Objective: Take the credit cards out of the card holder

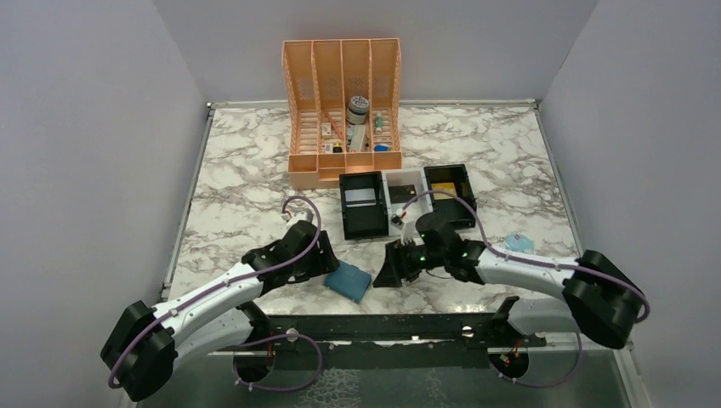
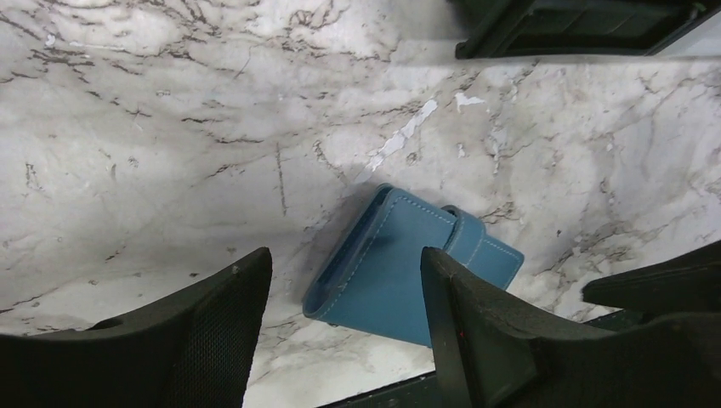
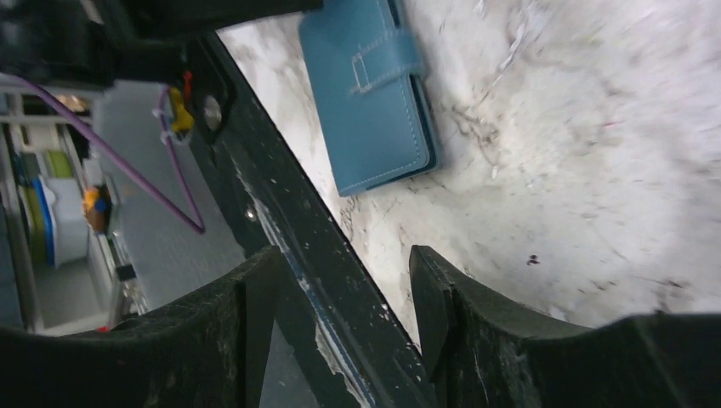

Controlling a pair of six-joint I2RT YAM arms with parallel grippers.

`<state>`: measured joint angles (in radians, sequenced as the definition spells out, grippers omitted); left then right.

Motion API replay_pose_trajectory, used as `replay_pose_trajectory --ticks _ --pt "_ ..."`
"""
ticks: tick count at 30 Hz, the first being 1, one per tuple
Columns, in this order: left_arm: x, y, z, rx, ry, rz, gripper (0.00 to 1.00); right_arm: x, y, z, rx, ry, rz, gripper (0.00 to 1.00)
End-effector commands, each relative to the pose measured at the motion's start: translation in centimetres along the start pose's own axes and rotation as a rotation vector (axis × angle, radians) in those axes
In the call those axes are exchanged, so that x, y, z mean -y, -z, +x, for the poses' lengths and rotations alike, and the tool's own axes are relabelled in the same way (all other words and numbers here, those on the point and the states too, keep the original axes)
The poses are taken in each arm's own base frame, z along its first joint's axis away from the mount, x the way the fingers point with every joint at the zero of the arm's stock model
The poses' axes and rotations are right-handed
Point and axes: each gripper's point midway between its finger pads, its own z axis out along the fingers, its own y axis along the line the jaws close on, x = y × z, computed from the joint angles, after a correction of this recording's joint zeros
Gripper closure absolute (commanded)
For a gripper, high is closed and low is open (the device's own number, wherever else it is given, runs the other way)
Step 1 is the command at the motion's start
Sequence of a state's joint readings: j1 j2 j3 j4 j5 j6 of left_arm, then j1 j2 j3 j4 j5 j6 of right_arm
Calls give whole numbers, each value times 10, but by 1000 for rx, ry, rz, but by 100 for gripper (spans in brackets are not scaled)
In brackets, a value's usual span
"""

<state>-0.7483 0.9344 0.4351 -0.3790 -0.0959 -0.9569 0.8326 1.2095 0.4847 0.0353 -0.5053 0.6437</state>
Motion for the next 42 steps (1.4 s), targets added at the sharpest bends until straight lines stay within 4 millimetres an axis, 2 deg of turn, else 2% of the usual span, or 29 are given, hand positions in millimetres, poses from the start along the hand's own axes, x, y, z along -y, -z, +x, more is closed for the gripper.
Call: replay_pose_trajectory --ticks 1,9,17,20,24,27,30,32,34,37,42 --pt "-1 1 11 -40 8 20 34 -4 -29 4 -21 8 8 43" --pt "2 -3 22 -96 -16 52 40 7 -56 -2 -5 -86 31 46" --pt "4 -9 29 -135 -43 68 48 13 -65 -10 42 -183 57 53" --pt "5 -12 32 -148 -47 69 49 14 -69 -6 19 -191 54 58" --pt "7 -13 32 -152 -54 80 52 13 -69 -7 28 -210 48 71" --pt "8 -14 32 -154 -55 82 54 10 -67 -10 43 -210 38 74" --pt "9 -14 32 -156 -57 89 55 6 -64 -15 61 -210 34 83" --pt "10 -14 31 -153 -58 94 55 4 -63 -17 66 -211 27 97" --pt "11 -14 30 -147 -57 98 55 2 -60 -18 71 -210 29 99" --pt "14 -11 24 -120 -53 107 50 11 -52 -24 112 -203 101 99" --pt "18 -4 5 -22 -29 109 26 30 -15 -32 191 -141 286 99"
